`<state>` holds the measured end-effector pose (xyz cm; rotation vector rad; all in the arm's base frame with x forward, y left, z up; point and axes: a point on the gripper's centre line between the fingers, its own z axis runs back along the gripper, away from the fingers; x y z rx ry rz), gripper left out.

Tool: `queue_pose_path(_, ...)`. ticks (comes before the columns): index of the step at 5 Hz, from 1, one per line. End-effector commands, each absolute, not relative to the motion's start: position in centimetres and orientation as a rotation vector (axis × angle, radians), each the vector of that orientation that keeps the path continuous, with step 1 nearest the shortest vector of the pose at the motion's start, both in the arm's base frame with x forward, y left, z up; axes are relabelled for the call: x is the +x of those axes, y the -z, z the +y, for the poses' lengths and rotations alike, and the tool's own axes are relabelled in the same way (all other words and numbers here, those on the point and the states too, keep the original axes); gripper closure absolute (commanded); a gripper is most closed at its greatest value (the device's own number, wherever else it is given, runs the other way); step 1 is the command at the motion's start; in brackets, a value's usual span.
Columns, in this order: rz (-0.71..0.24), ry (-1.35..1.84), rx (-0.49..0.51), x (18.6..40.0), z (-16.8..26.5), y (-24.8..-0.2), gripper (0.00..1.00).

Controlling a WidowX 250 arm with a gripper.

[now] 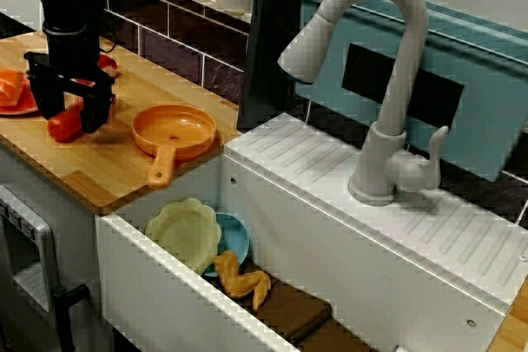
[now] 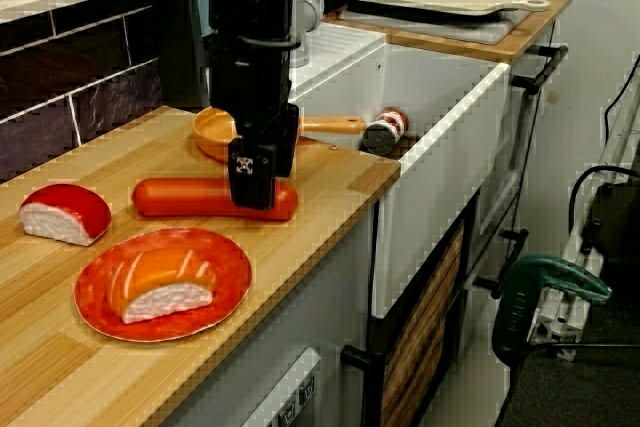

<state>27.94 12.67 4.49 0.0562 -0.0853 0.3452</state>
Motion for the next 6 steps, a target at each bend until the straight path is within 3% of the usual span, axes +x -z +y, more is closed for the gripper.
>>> queue_pose_path(1, -0.141, -0.393, 0.019, 28.1, 13.9, -10.0, 0.0)
queue_pose_path(4, -0.195, -0.399, 0.103, 30.2, 18.9, -11.7, 0.0)
queue_pose_path(6, -0.214, -0.372, 0.155, 32.2, 21.6, -10.4, 0.0)
